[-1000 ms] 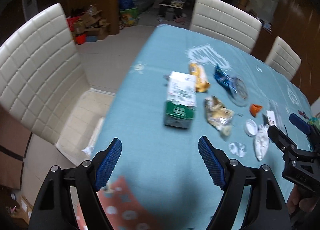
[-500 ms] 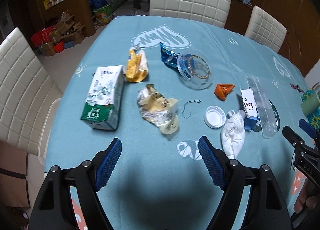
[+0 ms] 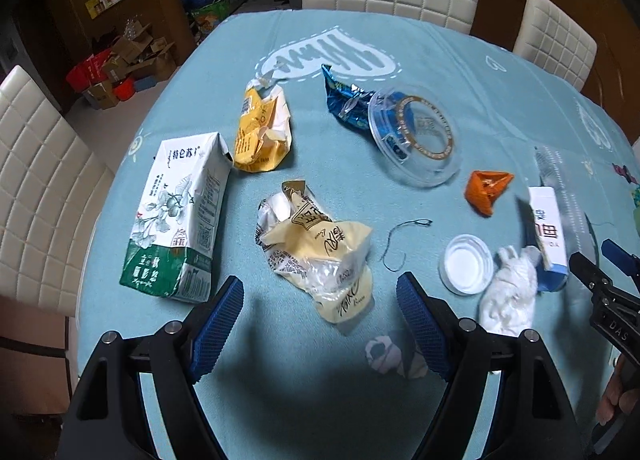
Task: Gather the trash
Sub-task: 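Grasp the clear plastic cup stack with the right tool, then grasp the crumpled snack bag with the left tool while the right tool holds the cup stack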
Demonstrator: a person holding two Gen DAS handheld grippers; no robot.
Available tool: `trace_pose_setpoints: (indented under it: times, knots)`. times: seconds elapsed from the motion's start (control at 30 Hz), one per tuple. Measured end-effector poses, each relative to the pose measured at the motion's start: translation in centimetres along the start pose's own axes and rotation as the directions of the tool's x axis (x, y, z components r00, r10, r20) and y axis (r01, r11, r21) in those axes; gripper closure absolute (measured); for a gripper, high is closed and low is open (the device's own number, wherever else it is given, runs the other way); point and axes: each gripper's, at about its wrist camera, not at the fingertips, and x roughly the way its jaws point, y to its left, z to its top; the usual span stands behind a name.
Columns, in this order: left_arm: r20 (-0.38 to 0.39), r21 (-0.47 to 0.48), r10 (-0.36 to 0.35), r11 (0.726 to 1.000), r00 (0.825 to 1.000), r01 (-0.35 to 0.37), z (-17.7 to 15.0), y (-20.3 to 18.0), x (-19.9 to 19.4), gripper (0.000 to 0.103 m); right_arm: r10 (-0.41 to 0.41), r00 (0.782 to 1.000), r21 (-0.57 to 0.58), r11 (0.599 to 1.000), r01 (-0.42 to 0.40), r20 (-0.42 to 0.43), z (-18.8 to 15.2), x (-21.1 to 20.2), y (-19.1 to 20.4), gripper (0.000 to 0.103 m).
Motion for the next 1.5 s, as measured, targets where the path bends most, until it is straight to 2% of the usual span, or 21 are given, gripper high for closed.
trace_pose_setpoints:
  times: [0.1,0.2,0.3,0.33,0.37,0.43,0.67,0.9,1.5]
  knots:
    - [-0.015,0.004,0.000,1.000,1.000,0.000,0.2,-0.2,0.9,0.029,0.013,1.000,0.001,1.000,-0.013,-0.026,0.0,0.9,0.0,0.039]
    - [-0.025,0.012,0.005,1.000,1.000,-0.004,0.0,-0.3,1.7,0.039,0.032,0.999,0.007,0.999,-0.032,-0.020,-0.1,1.0,0.1,0.047]
    - [-0.003,0.034,-0.002,0.999,1.000,0.002,-0.1,-0.6,1.4,0.063,0.046,0.999,0.000,0.999,-0.046,-0.023,-0.2,0.8,0.4,0.056]
    - [-0.001,0.044,-0.006,0.999,1.000,0.006,-0.1,-0.8,1.2,0.078,0.051,0.998,-0.001,0.999,-0.051,-0.021,-0.3,0.7,0.5,0.057]
    - [-0.007,0.049,-0.020,0.999,1.000,0.020,-0.1,-0.8,1.1,0.086,0.051,0.999,-0.002,0.999,-0.051,-0.016,-0.4,0.5,0.5,0.058]
    - [-0.018,0.039,-0.052,0.998,0.998,0.053,-0.4,-0.7,0.6,0.093,0.047,0.999,-0.006,0.999,-0.047,0.007,-0.6,-0.4,0.7,0.058]
    - [0.044,0.079,-0.074,0.994,0.996,0.070,-1.9,-0.8,-2.5,0.098,0.059,0.996,-0.027,0.998,-0.058,0.060,-0.8,-3.6,1.5,0.059]
    - [0.113,0.103,-0.090,0.992,0.990,0.079,-3.6,-0.5,-5.6,0.099,0.093,0.992,-0.058,0.994,-0.088,0.081,-2.5,-6.2,3.4,0.058]
    - [0.150,0.017,-0.051,0.999,0.987,0.049,-7.4,4.8,-8.9,0.099,0.210,0.972,-0.213,0.959,-0.185,0.101,-4.1,-9.4,10.7,0.058]
